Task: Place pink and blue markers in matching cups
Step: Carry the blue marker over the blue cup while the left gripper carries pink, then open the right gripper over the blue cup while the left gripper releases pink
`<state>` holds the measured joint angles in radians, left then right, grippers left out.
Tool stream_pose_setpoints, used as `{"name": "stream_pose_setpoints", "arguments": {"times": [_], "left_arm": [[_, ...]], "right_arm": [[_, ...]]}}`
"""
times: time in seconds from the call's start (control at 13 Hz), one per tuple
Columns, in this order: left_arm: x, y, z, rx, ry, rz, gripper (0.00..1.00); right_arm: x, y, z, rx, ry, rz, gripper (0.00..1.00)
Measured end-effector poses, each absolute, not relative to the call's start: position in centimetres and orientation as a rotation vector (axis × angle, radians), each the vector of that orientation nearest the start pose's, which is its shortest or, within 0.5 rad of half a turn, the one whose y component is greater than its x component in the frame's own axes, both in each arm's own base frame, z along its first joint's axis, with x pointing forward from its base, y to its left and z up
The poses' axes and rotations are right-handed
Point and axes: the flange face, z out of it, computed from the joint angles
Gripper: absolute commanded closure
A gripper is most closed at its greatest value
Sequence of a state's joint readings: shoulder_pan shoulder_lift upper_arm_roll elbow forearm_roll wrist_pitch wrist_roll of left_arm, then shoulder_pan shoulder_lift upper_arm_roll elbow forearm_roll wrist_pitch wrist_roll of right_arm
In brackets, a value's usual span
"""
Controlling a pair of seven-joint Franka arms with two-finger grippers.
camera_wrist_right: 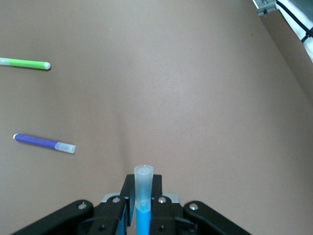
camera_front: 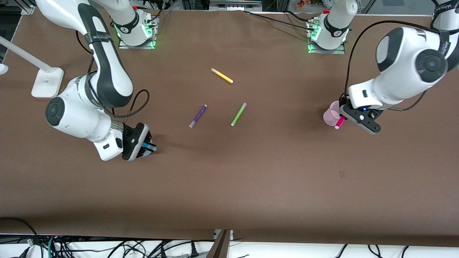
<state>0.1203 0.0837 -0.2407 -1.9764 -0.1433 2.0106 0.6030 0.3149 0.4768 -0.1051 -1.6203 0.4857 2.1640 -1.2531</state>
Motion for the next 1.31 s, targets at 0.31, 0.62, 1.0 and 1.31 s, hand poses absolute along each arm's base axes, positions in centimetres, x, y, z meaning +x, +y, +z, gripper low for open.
{"name": "stream_pose_setpoints", "arguments": {"times": [0.31, 0.62, 1.0, 1.31], "left_arm": [[53.8, -2.4, 36.5, -3.233, 1.252, -0.188, 1.00], [50.8, 2.3, 31.9, -3.312, 1.379, -0.406, 1.00], [48.0, 5.9, 24.8, -3.347, 1.507, -0.796, 1.00], [48.1, 6.5, 22.0, -3.358, 1.525, -0.907, 0.01]], "right_arm": [[66.9, 14.2, 34.3, -2.192, -1.636, -0.430, 0.95], [66.5, 10.2, 31.6, -2.038, -1.631, -0.515, 0.95], [65.4, 7.3, 28.5, -1.899, -1.603, -0.585, 0.95], [64.6, 5.4, 27.5, -1.857, -1.592, -0.590, 0.90]]}}
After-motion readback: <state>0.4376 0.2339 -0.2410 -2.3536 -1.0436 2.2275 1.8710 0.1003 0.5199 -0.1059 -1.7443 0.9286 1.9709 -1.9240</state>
